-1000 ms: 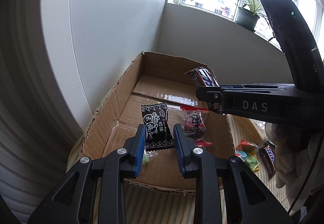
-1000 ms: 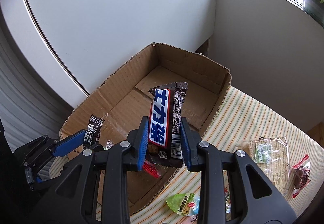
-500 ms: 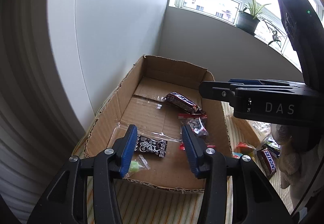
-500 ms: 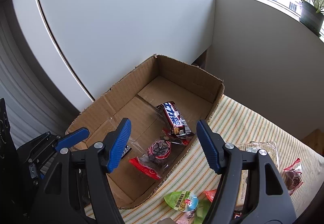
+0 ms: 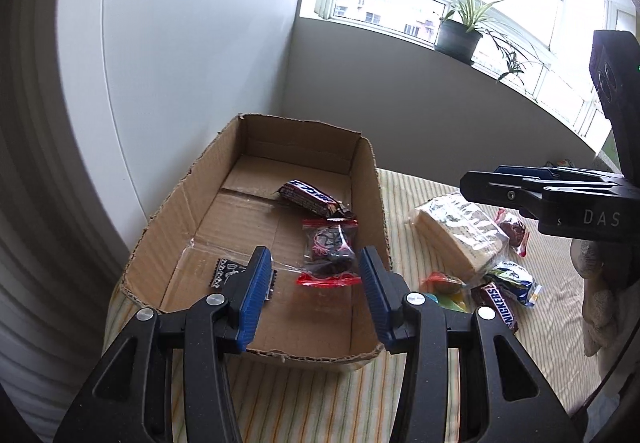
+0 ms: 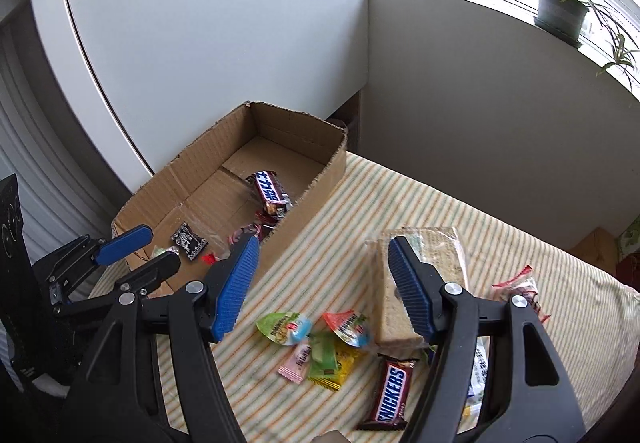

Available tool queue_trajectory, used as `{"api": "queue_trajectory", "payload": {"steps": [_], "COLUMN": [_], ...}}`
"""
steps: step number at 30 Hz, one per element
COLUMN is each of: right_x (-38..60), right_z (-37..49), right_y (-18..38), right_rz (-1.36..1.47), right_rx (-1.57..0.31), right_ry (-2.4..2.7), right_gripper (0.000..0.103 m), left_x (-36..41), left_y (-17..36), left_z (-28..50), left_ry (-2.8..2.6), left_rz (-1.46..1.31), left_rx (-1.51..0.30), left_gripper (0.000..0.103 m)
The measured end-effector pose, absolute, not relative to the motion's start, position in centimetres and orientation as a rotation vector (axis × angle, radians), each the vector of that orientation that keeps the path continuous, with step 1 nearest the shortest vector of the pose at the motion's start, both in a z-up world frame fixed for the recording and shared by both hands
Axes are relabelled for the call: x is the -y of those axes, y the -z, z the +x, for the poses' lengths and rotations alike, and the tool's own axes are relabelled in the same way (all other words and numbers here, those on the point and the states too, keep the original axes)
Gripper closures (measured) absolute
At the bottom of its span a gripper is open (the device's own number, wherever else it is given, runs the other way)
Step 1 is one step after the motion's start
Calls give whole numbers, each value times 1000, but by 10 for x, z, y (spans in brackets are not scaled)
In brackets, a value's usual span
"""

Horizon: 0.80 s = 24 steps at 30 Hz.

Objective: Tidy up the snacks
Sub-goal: 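Grasp the Snickers bar with the left tool while the right tool grasps the blue-white snack bag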

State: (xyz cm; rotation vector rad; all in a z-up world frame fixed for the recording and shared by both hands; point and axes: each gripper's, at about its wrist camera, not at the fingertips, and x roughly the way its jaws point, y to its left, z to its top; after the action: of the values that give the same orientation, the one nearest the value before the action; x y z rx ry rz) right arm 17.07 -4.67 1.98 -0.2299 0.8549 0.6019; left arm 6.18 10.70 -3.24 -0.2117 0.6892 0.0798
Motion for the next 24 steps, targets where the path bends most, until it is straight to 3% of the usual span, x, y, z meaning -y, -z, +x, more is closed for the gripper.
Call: {"api": "queue_trajectory", "payload": {"steps": [13,24], "right_x": [153,176], "right_z": [160,184], "right_y": [-4,30], "right_rz": [-206,-177], "right_rx": [-931,-1073], "right_ry": [-453,-480], "right_gripper": [33,39], "left_x": [-46,23], "left_y": [37,52], "left_z": [64,77], "left_ry": [48,186], "left_rz": [-160,-137], "left_rx": [-723,-812], "left_gripper": [58,58]}}
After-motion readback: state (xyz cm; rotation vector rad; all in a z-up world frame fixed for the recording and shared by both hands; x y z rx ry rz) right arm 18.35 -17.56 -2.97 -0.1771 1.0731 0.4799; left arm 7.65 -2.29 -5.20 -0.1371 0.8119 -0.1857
